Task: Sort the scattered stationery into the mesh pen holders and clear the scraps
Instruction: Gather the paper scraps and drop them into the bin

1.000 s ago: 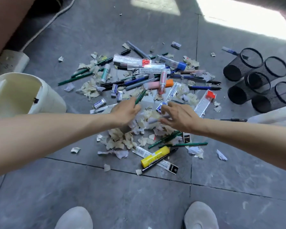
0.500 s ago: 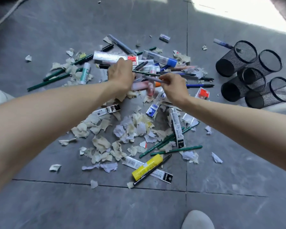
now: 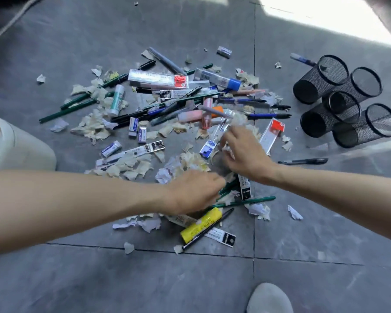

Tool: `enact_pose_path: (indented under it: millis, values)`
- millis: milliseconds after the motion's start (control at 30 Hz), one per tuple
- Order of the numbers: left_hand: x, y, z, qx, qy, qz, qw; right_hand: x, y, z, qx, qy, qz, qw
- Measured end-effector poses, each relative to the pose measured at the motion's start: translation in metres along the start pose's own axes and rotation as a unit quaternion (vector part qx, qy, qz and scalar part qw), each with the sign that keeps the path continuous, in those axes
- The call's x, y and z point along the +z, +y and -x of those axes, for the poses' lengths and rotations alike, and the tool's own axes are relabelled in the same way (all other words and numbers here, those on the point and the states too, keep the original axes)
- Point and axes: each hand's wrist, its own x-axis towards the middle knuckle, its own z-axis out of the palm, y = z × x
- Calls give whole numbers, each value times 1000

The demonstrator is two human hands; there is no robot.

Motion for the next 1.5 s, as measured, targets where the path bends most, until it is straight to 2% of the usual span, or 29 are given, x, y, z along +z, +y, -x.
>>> enact_pose_path:
  millis: [67,133,267,367,433,533,667,700,833,900,1000,1067,1200,1300,1400,1500]
  values:
    - [4,19,3,-61,-81,0,995,-3,1,28,-150,-61,34,986]
    - [8,29,8,-100,-134,-11,986,2,2,54,-206,-125,46,969]
    - [19,35,28,-143,-211,2,967,18,6,80,-168,-194,89,962]
    - [22,43,33,-187,-213,16,959,15,4,70,-133,-236,102,957]
    - [23,51,32,-199,-199,3,960,8,-2,63,-112,-286,137,942]
    - [19,57,33,-195,-196,-20,961,6,-6,58,-133,-312,193,921]
    - [14,52,38,-158,-192,-53,967,6,-3,62,-217,-262,199,919]
    - [14,49,40,-151,-188,-48,969,5,-3,63,-215,-276,191,917]
    - [12,40,49,-118,-134,-36,983,3,2,65,-124,-270,150,943]
    - [8,33,47,-106,-80,-48,990,-4,3,66,-105,-218,113,964]
    - [-1,20,37,-146,-41,-29,988,-16,7,66,-55,-131,64,988]
    - [-4,17,28,-192,-39,29,980,-21,14,64,17,-118,55,991]
    - [6,38,6,-205,-89,72,972,-26,32,69,66,-139,65,986]
    - [23,58,-4,-201,-129,46,970,-25,45,88,31,-182,125,975]
    - [28,66,-12,-225,-138,39,964,-19,52,105,-4,-211,139,968]
    - [22,60,-16,-237,-134,58,960,-15,57,114,84,-233,87,965]
